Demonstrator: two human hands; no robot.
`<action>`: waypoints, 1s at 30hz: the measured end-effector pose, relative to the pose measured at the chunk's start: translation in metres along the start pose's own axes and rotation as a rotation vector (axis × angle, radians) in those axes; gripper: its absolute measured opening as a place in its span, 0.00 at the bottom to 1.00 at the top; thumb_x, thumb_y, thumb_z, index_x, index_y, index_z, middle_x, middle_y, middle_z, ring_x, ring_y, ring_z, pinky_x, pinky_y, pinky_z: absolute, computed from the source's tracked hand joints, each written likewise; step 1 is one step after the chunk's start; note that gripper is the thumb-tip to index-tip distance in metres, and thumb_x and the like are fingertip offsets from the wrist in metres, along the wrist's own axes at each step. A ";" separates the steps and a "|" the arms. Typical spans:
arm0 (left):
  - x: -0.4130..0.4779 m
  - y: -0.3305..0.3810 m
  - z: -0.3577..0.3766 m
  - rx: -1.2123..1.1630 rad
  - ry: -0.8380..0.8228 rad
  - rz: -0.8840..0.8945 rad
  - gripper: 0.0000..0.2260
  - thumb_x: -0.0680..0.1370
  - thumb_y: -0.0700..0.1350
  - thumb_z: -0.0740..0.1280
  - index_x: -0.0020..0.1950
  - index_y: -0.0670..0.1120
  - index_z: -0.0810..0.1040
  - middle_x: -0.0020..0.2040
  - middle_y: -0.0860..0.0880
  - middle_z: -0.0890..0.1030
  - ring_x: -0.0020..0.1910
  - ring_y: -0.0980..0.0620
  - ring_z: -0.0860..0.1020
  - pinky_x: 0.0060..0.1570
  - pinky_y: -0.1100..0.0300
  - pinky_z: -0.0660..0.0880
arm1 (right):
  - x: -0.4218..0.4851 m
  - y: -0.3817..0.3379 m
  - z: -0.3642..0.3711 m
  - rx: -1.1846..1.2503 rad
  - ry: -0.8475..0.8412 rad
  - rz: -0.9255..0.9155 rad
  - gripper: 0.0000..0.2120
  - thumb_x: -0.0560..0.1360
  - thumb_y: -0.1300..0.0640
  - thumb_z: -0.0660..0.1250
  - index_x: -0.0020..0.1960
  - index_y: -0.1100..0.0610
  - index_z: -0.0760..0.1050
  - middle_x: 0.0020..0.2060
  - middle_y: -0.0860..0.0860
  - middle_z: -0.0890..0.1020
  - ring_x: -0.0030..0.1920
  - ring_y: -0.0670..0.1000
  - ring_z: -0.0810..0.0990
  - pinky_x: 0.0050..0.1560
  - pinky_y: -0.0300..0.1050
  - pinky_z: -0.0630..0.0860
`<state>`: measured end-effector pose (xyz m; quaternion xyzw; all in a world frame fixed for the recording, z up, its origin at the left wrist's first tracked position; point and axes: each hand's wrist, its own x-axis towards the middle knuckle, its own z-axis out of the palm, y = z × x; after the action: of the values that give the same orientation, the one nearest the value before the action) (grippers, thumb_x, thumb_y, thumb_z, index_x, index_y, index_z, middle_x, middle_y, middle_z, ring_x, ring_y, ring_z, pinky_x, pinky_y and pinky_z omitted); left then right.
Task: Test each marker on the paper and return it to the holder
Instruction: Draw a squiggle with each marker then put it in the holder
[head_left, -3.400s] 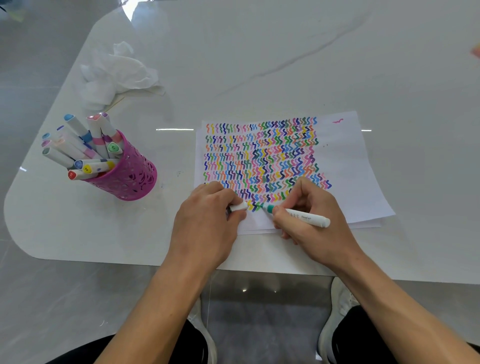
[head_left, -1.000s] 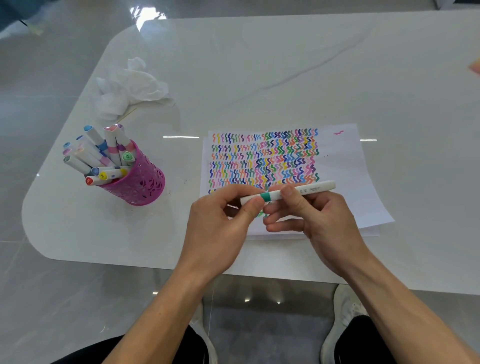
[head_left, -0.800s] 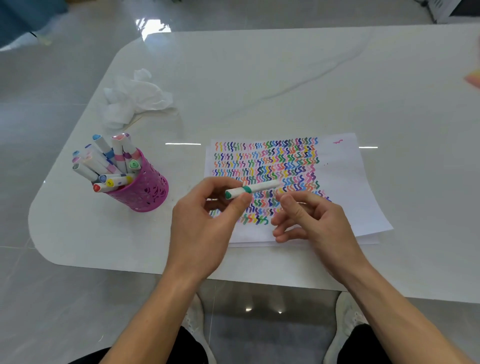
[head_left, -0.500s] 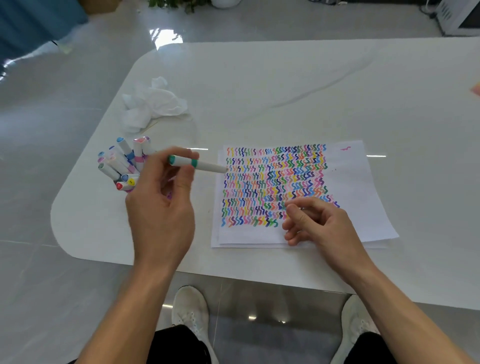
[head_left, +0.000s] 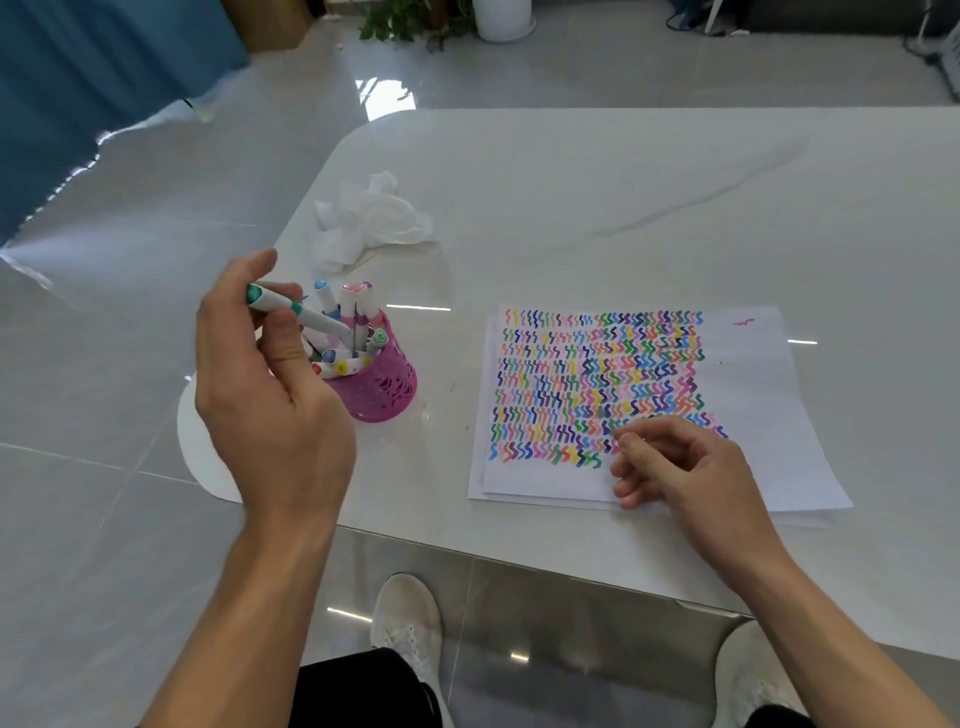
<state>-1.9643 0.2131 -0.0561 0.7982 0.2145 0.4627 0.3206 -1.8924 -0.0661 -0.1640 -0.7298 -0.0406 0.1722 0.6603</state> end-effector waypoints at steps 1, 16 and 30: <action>0.000 -0.003 0.000 0.043 -0.023 -0.006 0.14 0.84 0.41 0.56 0.69 0.50 0.72 0.56 0.50 0.80 0.54 0.51 0.79 0.52 0.53 0.77 | 0.000 0.000 0.000 -0.001 0.001 -0.001 0.04 0.80 0.63 0.71 0.49 0.57 0.84 0.36 0.57 0.87 0.33 0.58 0.86 0.35 0.44 0.83; -0.008 -0.018 0.019 0.357 -0.238 -0.042 0.15 0.82 0.45 0.63 0.67 0.53 0.78 0.54 0.49 0.83 0.50 0.49 0.80 0.52 0.56 0.75 | -0.003 -0.003 0.000 -0.021 -0.017 -0.013 0.06 0.80 0.64 0.71 0.49 0.56 0.85 0.37 0.56 0.87 0.35 0.57 0.86 0.37 0.44 0.84; -0.011 -0.019 0.026 0.422 -0.238 0.007 0.14 0.83 0.47 0.61 0.67 0.48 0.78 0.57 0.46 0.81 0.56 0.46 0.76 0.55 0.54 0.70 | -0.005 -0.005 0.001 -0.028 -0.003 -0.020 0.05 0.81 0.63 0.70 0.50 0.56 0.85 0.37 0.54 0.87 0.35 0.56 0.86 0.37 0.43 0.84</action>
<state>-1.9480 0.2110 -0.0856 0.8971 0.2643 0.3114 0.1683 -1.8965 -0.0654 -0.1581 -0.7384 -0.0511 0.1660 0.6516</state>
